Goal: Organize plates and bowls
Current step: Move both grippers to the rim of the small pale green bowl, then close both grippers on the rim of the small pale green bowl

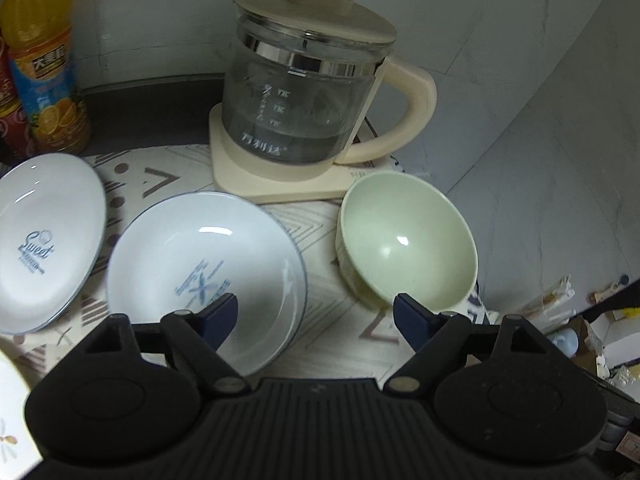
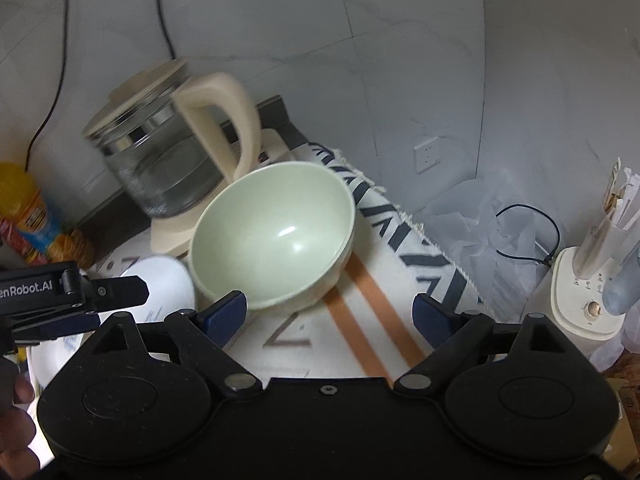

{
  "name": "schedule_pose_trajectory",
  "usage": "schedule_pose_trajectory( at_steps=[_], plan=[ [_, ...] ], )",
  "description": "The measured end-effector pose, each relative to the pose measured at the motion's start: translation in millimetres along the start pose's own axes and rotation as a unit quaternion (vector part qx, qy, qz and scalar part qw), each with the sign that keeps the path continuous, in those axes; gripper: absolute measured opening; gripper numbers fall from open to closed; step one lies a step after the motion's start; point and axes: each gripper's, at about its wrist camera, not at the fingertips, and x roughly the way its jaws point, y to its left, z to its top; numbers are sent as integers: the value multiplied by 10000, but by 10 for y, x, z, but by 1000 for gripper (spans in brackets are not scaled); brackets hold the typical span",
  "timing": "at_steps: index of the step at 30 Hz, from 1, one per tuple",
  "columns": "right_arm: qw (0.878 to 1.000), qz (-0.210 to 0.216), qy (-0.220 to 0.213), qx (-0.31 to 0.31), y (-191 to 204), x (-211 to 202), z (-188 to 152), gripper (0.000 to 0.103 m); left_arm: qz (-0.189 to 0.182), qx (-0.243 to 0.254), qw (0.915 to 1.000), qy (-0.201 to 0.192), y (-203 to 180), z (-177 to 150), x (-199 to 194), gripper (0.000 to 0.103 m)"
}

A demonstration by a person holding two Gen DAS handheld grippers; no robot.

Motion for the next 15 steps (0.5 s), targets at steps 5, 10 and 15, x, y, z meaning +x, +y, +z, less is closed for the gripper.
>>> schedule_pose_trajectory(
  at_steps=[5, 10, 15],
  plan=[
    [9999, -25, 32, 112, -100, 225, 97, 87, 47, -57, 10000, -2, -96, 138, 207, 82],
    [9997, -52, 130, 211, -151, 438, 113, 84, 97, -78, 9999, 46, -173, 204, 417, 81],
    [9990, -9, 288, 352, -142, 595, 95, 74, 150, -17, 9998, 164, -252, 235, 583, 69]
  ],
)
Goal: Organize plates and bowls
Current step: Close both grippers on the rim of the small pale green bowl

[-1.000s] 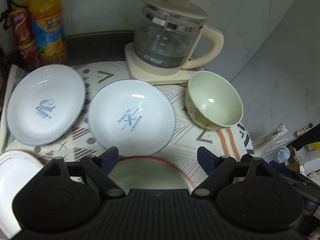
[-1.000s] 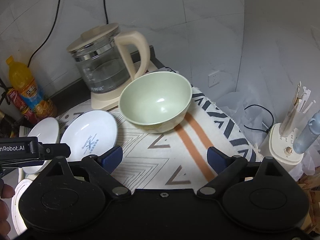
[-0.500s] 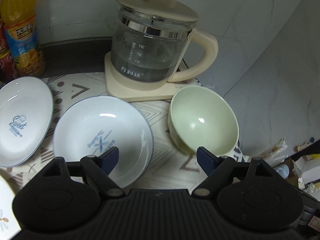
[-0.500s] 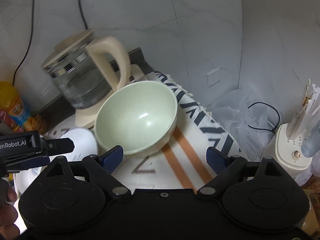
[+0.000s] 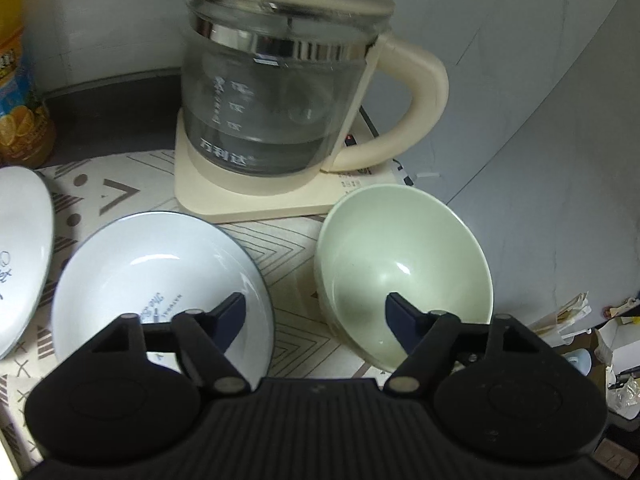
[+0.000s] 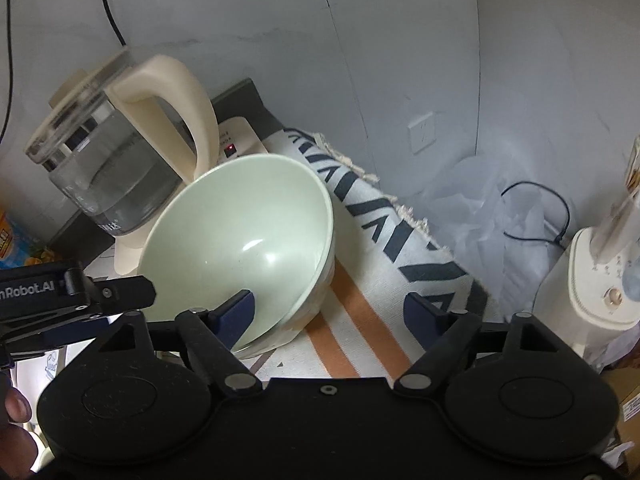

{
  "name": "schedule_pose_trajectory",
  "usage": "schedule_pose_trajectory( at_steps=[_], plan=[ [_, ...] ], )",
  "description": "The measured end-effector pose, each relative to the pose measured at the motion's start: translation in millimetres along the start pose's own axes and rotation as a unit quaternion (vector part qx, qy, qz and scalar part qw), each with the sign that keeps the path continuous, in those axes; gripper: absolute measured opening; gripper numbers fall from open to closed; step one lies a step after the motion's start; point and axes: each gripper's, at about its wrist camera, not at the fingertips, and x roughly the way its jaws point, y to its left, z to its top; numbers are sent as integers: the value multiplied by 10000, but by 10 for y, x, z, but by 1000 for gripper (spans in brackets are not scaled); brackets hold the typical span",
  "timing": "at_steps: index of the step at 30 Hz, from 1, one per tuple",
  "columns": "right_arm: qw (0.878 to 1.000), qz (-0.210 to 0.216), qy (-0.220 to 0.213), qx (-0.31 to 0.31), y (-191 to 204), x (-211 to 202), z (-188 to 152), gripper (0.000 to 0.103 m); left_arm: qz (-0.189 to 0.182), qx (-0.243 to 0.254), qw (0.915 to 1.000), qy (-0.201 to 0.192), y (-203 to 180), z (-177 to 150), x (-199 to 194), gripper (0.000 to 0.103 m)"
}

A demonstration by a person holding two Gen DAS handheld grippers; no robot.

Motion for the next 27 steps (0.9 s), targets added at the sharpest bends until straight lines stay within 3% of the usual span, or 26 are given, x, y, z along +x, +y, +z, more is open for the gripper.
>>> schedule_pose_trajectory(
  at_steps=[8, 10, 11, 14, 18, 27],
  plan=[
    [9997, 67, 228, -25, 94, 164, -18, 53, 11, 168, 9993, 319, -37, 27, 240, 43],
    [9995, 90, 307, -6, 105, 221, -17, 42, 50, 150, 9990, 424, -33, 27, 290, 34],
    [9992, 115, 385, 5, 113, 257, -22, 30, 18, 126, 9989, 449, -30, 30, 300, 28],
    [9989, 123, 443, -8, 137, 292, -68, 25, -135, 124, 9987, 465, -25, 29, 313, 14],
    [9985, 281, 470, 90, 136, 226, -114, 25, 18, 139, 9989, 447, -23, 14, 283, 13],
    [9982, 530, 225, 138, 176, -174, -231, 25, -125, 73, 9995, 270, 10, -74, -82, 13]
  ],
)
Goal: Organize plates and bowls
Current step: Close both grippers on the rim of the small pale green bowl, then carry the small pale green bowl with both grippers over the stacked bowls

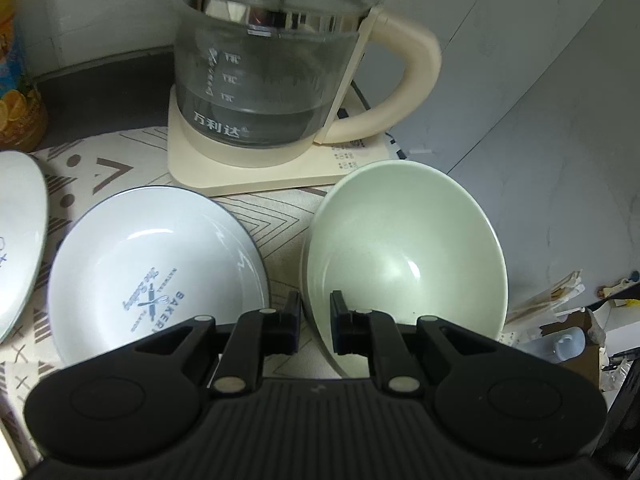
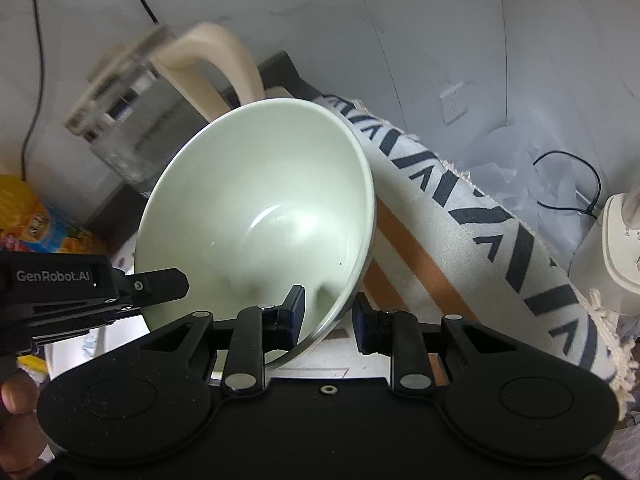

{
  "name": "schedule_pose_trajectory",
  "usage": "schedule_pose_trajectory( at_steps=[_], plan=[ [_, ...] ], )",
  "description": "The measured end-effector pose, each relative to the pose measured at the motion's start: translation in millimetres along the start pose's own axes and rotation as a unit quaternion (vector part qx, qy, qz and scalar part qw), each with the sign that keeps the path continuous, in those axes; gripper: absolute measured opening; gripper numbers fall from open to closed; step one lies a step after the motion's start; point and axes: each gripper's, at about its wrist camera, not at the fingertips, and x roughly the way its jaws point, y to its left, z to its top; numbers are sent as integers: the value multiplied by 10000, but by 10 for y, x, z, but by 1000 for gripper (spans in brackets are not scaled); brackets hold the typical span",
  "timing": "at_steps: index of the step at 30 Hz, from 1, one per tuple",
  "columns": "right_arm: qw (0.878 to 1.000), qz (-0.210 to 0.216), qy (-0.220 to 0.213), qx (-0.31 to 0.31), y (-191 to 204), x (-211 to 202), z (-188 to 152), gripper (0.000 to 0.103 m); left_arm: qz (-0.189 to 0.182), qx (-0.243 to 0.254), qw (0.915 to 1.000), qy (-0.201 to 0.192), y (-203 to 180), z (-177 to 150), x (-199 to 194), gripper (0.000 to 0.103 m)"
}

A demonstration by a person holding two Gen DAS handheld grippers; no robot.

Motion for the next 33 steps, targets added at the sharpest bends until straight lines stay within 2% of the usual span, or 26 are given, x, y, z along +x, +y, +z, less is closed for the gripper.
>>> schedule_pose_trajectory(
  at_steps=[8, 14, 24, 33],
  plan=[
    [9992, 14, -357, -153, 292, -464, -108, 25, -162, 1, 9992, -357, 31, -122, -486, 13],
    [9987, 36, -514, -65, 451, -767, -345, 25, -299, 40, 9983, -503, 139, -271, -858, 13],
    [9986, 28, -520, -117, 694, -1019, -762, 25, -408, 77, 9972, -614, 392, -555, -1295, 13],
    [9985, 15, -509, -185, 830, -1159, -1049, 25, -416, 54, 9969, -662, 571, -764, -1520, 13]
  ],
)
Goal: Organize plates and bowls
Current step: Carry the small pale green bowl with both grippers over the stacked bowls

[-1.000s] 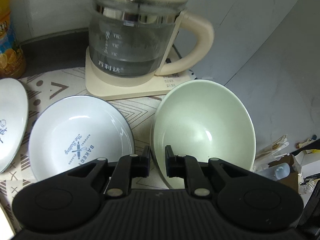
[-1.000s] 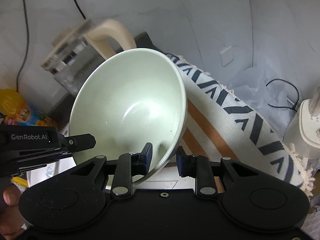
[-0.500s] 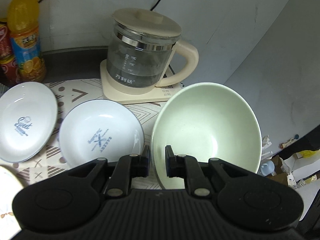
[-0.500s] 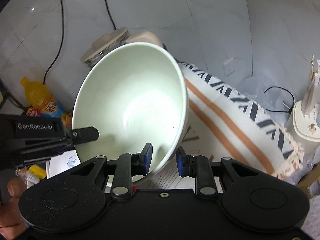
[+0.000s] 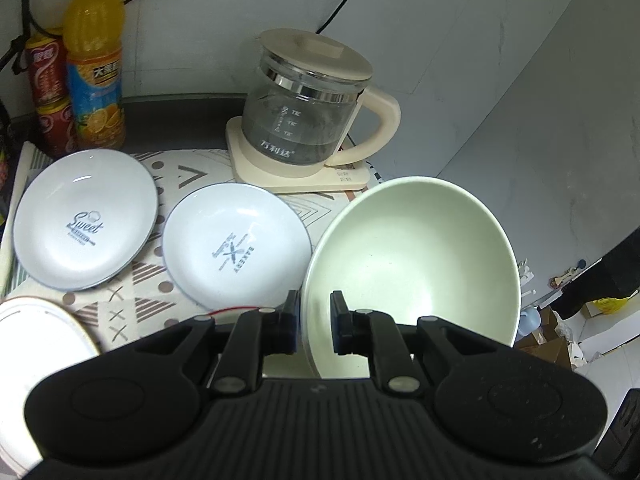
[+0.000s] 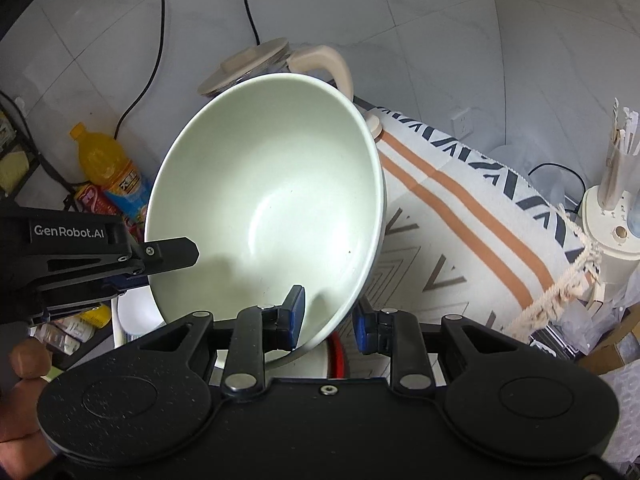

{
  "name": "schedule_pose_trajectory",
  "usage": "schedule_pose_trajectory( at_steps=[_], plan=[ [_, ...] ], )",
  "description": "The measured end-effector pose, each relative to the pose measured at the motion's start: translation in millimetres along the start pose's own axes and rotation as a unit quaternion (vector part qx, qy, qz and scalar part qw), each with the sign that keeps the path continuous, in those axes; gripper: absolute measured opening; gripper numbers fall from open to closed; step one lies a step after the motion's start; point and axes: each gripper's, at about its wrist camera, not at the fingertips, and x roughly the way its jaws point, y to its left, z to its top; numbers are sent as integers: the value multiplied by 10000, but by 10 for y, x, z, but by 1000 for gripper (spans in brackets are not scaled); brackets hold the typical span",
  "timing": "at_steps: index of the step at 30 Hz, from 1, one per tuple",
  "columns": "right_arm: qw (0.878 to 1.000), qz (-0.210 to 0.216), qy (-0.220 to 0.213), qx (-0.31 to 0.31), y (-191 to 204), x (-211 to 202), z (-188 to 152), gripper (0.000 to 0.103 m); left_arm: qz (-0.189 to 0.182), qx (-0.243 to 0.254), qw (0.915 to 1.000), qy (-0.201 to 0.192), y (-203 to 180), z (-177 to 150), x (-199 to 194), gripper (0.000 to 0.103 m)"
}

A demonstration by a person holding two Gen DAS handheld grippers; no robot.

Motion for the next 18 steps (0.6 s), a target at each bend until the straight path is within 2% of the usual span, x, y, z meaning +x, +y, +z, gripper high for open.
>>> schedule_pose_trajectory(
  at_steps=[18],
  plan=[
    [9990, 67, 285, -349, 277, -31, -299, 25, 87, -216, 9997, -36, 310, -247, -272, 13]
  ],
)
